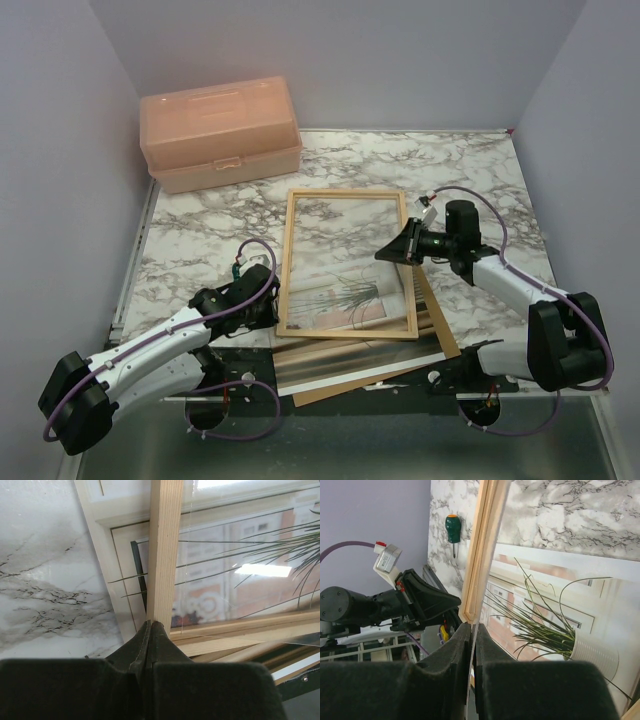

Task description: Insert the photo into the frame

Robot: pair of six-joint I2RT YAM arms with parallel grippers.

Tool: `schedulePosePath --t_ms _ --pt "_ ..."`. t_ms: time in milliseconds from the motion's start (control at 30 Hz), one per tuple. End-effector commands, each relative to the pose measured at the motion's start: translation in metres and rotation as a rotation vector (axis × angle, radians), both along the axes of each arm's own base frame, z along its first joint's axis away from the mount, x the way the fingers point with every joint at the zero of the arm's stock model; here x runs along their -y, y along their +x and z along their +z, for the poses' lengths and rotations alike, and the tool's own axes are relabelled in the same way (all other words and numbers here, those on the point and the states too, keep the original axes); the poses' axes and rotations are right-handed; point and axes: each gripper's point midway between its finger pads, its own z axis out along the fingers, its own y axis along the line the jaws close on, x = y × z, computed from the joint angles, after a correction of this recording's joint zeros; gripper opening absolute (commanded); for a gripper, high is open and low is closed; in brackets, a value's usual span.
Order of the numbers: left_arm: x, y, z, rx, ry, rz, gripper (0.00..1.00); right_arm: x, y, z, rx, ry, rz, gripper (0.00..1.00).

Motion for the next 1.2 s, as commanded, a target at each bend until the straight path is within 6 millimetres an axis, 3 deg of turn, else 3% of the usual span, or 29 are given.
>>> schedulePosePath --t_ms 0,267,667,900,1167 --pt "-0.013 -0.006 -0.009 -0.02 0.071 -0.006 0.0 0.001 0.005 -0.001 0.018 -0.022 -0.008 0.12" --pt "-0.013 -0.006 -0.009 -0.021 0.072 -0.005 0.0 -0.004 0.002 0.007 0.008 0.072 -0.039 0.11" --pt "-0.012 -0.006 -0.009 -0.021 0.073 -0.005 0.0 -0.003 -0.003 0.002 -0.03 0.113 -0.072 0.1" --pt "-0.012 -0.006 -0.009 -0.019 0.077 -0.008 0.0 -0.005 0.002 0.014 -0.018 0.137 -0.076 0.09" --pt "-0.013 -0.006 -0.01 -0.022 0.084 -0.008 0.0 -0.003 -0.002 -0.003 -0.04 0.101 -0.072 0.09"
